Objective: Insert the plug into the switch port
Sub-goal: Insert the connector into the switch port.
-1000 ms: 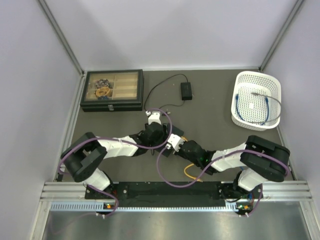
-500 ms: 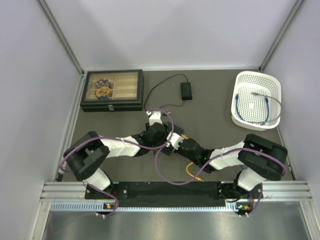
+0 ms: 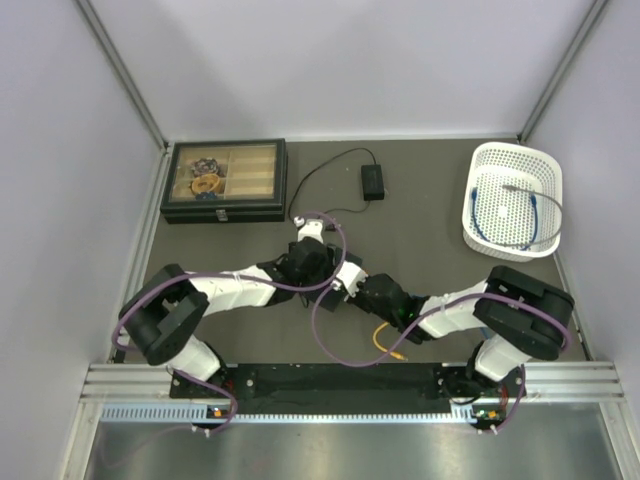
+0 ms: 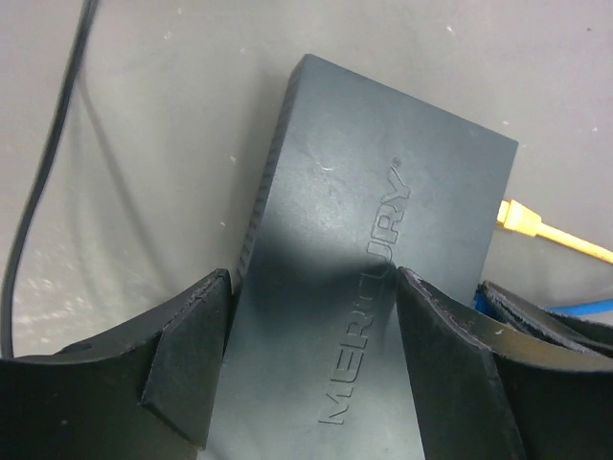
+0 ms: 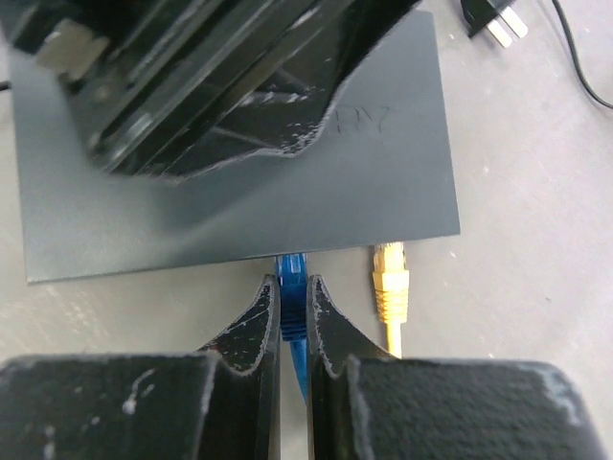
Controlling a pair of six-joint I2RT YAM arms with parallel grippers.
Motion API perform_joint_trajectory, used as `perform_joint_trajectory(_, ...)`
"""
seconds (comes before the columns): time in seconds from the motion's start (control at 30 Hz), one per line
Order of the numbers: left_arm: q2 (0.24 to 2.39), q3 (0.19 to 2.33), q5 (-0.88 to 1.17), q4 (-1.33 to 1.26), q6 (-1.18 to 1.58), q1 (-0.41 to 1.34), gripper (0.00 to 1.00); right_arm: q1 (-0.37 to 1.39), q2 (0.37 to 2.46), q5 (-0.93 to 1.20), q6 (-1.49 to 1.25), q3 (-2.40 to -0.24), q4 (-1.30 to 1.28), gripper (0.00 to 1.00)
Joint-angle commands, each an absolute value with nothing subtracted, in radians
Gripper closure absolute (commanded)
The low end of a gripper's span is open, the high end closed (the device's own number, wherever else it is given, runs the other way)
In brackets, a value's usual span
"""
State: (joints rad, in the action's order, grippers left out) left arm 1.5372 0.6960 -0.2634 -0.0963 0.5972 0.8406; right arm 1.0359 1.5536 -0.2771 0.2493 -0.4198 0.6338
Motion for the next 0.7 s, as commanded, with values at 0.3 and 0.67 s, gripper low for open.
perform_joint_trajectory(0.3,1.551,0.759,-0.049,-0.040,0.543,0.767,0.28,1.052,1.493,-0.115,0.134,-0.426,0.933,0.65)
perform_joint_trajectory(0.67,1.546,0.764,-0.064,-0.052,0.551,0.750,0.28,1.010,1.261,-0.086,0.077,-0.397,0.640,0.55)
